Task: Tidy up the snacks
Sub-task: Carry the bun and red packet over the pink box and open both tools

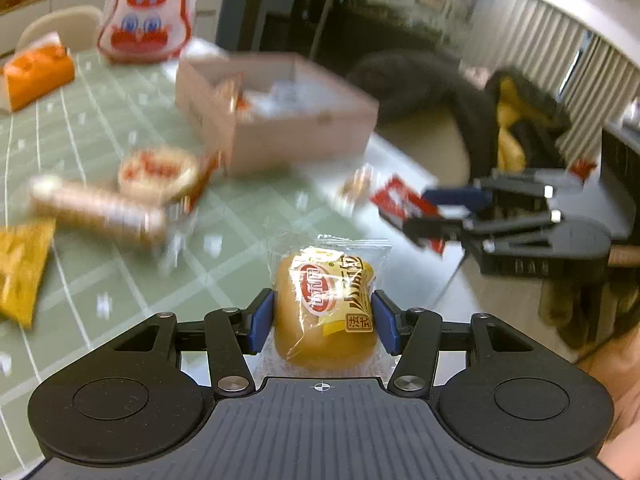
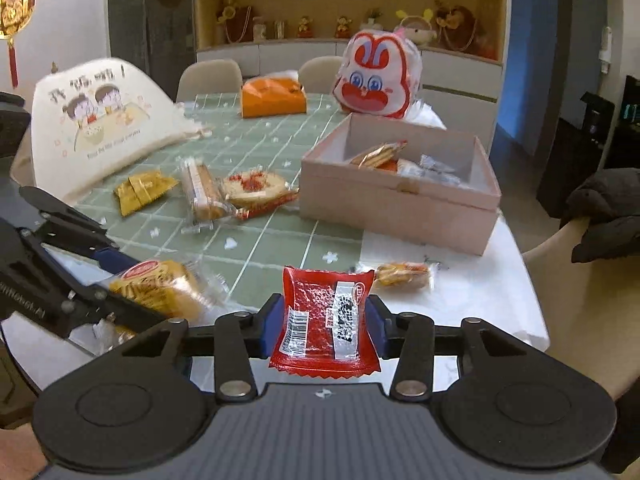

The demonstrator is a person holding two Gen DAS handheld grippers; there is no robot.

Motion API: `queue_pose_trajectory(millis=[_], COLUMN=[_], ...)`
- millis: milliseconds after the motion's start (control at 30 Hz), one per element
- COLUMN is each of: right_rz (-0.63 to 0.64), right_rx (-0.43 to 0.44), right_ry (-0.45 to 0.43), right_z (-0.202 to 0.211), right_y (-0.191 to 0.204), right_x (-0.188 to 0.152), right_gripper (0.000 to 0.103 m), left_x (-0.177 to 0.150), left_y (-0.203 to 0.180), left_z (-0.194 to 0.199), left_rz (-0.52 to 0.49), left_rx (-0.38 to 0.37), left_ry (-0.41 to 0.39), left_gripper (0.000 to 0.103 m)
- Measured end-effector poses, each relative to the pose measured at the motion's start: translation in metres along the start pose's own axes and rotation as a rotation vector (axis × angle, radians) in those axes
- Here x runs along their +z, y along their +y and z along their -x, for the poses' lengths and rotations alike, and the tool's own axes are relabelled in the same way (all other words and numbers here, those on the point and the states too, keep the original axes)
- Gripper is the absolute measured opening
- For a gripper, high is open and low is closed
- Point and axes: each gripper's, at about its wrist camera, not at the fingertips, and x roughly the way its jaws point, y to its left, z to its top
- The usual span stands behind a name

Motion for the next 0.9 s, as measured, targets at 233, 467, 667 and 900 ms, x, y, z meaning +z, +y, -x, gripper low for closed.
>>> queue_pose_trajectory(millis=[233, 467, 667, 900], right_rz=[-0.099, -0.149, -0.215, -0.349], right_rx=[-0.02, -0.138, -0.13, -0.039], right_ry=[-0.162, -0.209, -0.147, -0.027], right_z=[0.034, 0.009, -0.049, -0.154], right_y=[-0.044, -0.088, -0.125, -0.149], right_x=[0.057, 0.129, 0.146, 0.177], right_gripper=[0.043, 0.043, 0.043, 0.058], left_x=[0.114, 0.2, 0.182, 0.185], left_y=[-0.007, 0.047, 0.077, 0.084], left_z=[0.028, -0.088, -0.166, -0.142], left_rz=[-0.027, 0.207, 0.18, 0.167], left_rx=[-0.052, -0.017, 0.046, 0.056], left_ry=[-0.35, -0.232, -0.038, -0.08], left_gripper=[0.058, 0.058, 0.058, 0.058])
